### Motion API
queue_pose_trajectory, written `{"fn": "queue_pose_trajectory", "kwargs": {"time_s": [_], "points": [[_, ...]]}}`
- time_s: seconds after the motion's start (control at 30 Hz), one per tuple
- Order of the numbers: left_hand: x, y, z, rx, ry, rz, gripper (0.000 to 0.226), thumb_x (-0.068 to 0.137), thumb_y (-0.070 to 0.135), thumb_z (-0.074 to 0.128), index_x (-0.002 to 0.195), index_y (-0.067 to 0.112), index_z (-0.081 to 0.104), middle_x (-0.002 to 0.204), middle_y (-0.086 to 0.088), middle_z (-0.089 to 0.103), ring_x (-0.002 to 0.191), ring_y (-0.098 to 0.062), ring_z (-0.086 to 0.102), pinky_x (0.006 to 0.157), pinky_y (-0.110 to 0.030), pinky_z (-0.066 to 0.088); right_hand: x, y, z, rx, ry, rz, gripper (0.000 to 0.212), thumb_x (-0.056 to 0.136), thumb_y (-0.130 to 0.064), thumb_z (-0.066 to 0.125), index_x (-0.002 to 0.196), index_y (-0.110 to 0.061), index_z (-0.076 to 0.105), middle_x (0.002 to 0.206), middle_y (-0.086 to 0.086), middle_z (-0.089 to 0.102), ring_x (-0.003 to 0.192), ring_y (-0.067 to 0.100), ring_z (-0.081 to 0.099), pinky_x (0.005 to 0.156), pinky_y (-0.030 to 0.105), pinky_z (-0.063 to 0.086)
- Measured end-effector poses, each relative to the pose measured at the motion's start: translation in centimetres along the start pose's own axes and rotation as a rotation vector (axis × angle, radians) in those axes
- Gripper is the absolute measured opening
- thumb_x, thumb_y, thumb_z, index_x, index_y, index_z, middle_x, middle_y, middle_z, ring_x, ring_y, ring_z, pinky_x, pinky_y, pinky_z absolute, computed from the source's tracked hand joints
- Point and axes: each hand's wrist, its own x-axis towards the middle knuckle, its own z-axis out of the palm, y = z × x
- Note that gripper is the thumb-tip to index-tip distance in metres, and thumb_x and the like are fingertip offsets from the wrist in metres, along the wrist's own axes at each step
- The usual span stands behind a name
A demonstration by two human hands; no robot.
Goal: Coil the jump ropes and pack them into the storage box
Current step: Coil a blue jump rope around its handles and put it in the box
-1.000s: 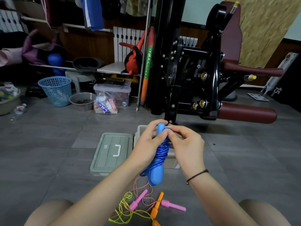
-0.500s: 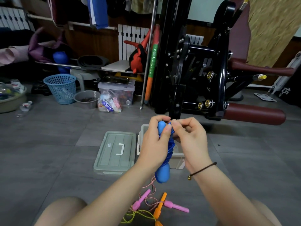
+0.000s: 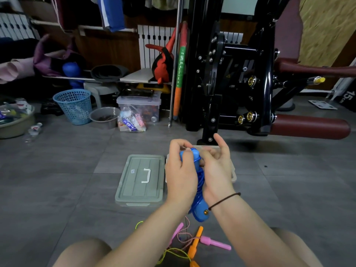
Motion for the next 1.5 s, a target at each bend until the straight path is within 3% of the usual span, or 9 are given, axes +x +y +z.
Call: {"fn": "queue_pose_trajectory", "kwargs": {"time_s": [0.3,0.47,0.6,0.7,0.77,0.9,1.17,1.4,1.5], "points": [[2.6,-0.4,-0.3,-0.017,0.059,-0.090,0.021,0.074,0.023,0.044,0.056,0.030,0.050,0.078,-0.005,0.051,0.071,-0.016,0.046,0.070,-0.035,0.039,1.1,0.4,0.3,-0.097,-0.088,-0.030,0.039,0.088,0.003,0.055,0.107,-0.030,0.058,0.107,-0.004,0.058,0.065,0.004,0.060,0.060,0.021,0.051],[2.6,-0.1,-0.1,-0.130,0.130,-0.218,0.024,0.082,0.014,0.045,0.059,0.022,0.050,0.070,0.000,0.051,0.069,-0.019,0.046,0.071,-0.041,0.039,0.7,0.8,-0.7,-0.538,-0.108,-0.180,0.013,0.091,-0.049,0.046,0.099,-0.044,0.055,0.103,-0.015,0.060,0.098,0.007,0.059,0.092,0.035,0.048],[3.6,0.2,-0.7,-0.170,0.232,-0.204,0.016,0.070,0.030,0.045,0.057,0.029,0.055,0.088,-0.015,0.055,0.080,-0.025,0.053,0.088,-0.057,0.047,0.3,2.4,-1.8,-0.634,-0.085,0.259,0.104,0.052,-0.097,0.011,0.123,-0.036,0.056,0.126,-0.003,0.060,0.119,0.021,0.054,0.105,0.046,0.039],[4.0,0.1,-1.1,-0.142,0.228,-0.153,0.014,0.068,0.033,0.046,0.061,0.031,0.057,0.094,-0.018,0.058,0.088,-0.030,0.059,0.090,-0.058,0.046,0.3,2.3,-2.0,-0.478,-0.057,0.467,0.081,0.078,-0.082,0.012,0.113,-0.027,0.059,0.101,0.004,0.068,0.085,0.021,0.064,0.072,0.033,0.054],[3.8,0.4,-1.3,-0.054,0.136,-0.018,0.020,0.075,0.025,0.048,0.060,0.034,0.058,0.092,-0.012,0.057,0.083,-0.017,0.057,0.085,-0.039,0.046,0.2,1.8,-2.4,-0.358,-0.048,0.520,0.070,0.088,-0.072,0.017,0.103,-0.019,0.061,0.078,0.004,0.066,0.062,0.017,0.060,0.051,0.024,0.044],[4.5,1.4,-2.9,0.042,-0.354,0.075,0.009,0.074,0.034,0.060,0.077,0.029,0.067,0.092,-0.007,0.062,0.082,-0.010,0.055,0.080,-0.030,0.045,0.7,-0.2,-4.4,-0.351,-0.094,0.524,0.067,0.090,-0.068,0.022,0.082,-0.012,0.058,0.059,0.006,0.050,0.029,0.010,0.035,0.034,0.011,0.024],[4.1,1.4,-6.4,0.149,-0.663,-0.057,0.025,0.066,0.017,0.081,0.085,0.004,0.071,0.088,-0.003,0.068,0.081,-0.007,0.062,0.073,-0.015,0.048,1.3,-1.4,-6.8,-0.739,-0.128,0.549,0.060,0.088,-0.071,0.029,0.079,-0.015,0.050,0.063,0.008,0.051,0.028,0.013,0.040,0.033,0.013,0.030],[3.3,1.8,-6.8,0.283,-0.760,-0.168,0.012,0.072,0.009,0.079,0.082,0.006,0.073,0.067,0.000,0.063,0.065,-0.010,0.054,0.066,-0.026,0.047,0.7,-1.1,-7.0,-1.001,-0.128,0.386,0.056,0.089,-0.070,0.022,0.094,-0.025,0.053,0.074,0.005,0.049,0.065,0.023,0.050,0.048,0.024,0.041],[2.8,1.2,-6.0,0.330,-0.782,-0.184,0.008,0.075,0.004,0.076,0.081,0.007,0.074,0.066,0.001,0.063,0.063,-0.010,0.056,0.062,-0.023,0.050,0.8,-1.5,-7.3,-1.136,-0.151,0.265,0.058,0.092,-0.064,0.019,0.093,-0.020,0.057,0.093,0.011,0.061,0.091,0.030,0.060,0.078,0.038,0.051]]}}
